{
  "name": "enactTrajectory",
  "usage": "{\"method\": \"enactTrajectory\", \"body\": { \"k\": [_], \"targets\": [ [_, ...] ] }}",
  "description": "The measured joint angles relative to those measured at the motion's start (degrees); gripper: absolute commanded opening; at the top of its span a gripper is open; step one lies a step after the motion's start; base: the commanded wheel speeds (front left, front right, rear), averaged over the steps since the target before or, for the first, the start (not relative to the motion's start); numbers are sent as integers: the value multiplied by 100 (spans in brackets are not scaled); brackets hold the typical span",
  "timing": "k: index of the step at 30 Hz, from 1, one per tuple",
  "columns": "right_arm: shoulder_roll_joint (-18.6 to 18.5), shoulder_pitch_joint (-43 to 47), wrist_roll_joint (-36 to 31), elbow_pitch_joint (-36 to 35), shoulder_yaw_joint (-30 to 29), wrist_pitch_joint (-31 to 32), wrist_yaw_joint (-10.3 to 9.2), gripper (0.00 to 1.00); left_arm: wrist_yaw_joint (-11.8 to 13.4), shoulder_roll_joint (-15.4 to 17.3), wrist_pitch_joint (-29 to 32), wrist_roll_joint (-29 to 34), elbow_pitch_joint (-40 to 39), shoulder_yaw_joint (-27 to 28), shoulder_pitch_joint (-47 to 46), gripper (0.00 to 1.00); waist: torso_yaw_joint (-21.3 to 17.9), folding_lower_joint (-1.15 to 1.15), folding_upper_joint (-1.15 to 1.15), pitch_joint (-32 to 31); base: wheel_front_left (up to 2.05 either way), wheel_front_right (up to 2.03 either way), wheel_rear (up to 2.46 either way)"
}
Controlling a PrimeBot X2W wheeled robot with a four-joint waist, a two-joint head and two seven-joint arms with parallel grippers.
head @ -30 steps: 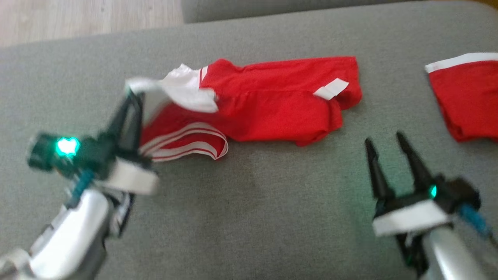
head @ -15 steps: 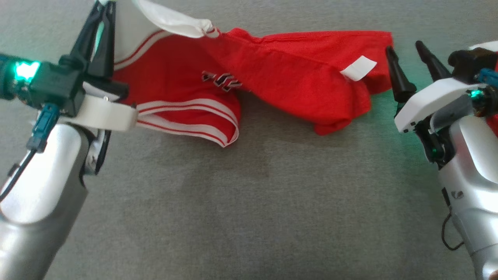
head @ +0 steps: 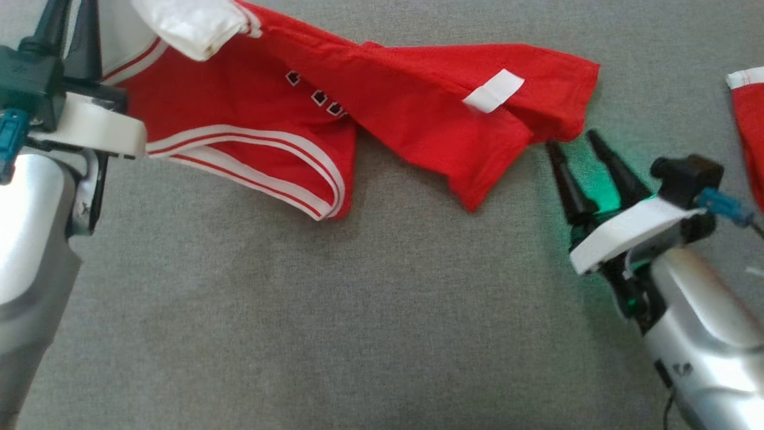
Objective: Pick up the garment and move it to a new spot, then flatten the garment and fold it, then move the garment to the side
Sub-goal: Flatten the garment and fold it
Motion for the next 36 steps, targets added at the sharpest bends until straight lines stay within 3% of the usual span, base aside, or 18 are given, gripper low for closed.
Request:
{"method": "enactTrajectory", "body": {
  "k": [8,19,20,21,22,24,25,26,33,36],
  "targets": [
    [-132,162,859,-720,612,-74,0,100,-1,24,-9,-43,115,9,0,0,19,0,0,90,0,0,0],
    [-146,-310,1248,-41,1026,-274,0,100,-2,7,-8,-41,127,-64,-70,0,156,0,0,200,0,0,0],
    [-142,-405,1329,60,1111,-316,0,84,-3,7,-8,-41,129,-79,-86,0,167,1,0,221,0,0,0],
    [-136,-453,1350,113,1156,-335,0,76,-3,7,-8,-41,127,-89,-97,0,170,0,0,231,0,0,0],
    [-135,-492,1382,155,1200,-361,0,58,-3,7,-8,-41,127,-97,-110,0,171,0,0,240,0,0,0],
    [-132,-572,1452,226,1291,-377,0,44,-3,7,-8,-41,127,-111,-150,0,171,1,0,252,0,0,0],
    [-131,-609,1499,245,1333,-405,0,27,-3,7,-8,-41,127,-114,-159,0,168,0,0,257,0,0,0],
    [-129,-642,1552,265,1374,-426,0,1,-3,7,-8,-41,127,-115,-160,0,163,0,0,262,0,0,0],
    [-182,-803,1716,302,1650,-537,0,0,0,12,-77,-41,170,-151,-153,0,83,1,0,199,0,0,0],
    [-436,-804,1638,16,1630,-577,0,0,-3,52,-240,-42,104,-144,-138,0,2,1,0,93,0,0,0]
  ]
}}
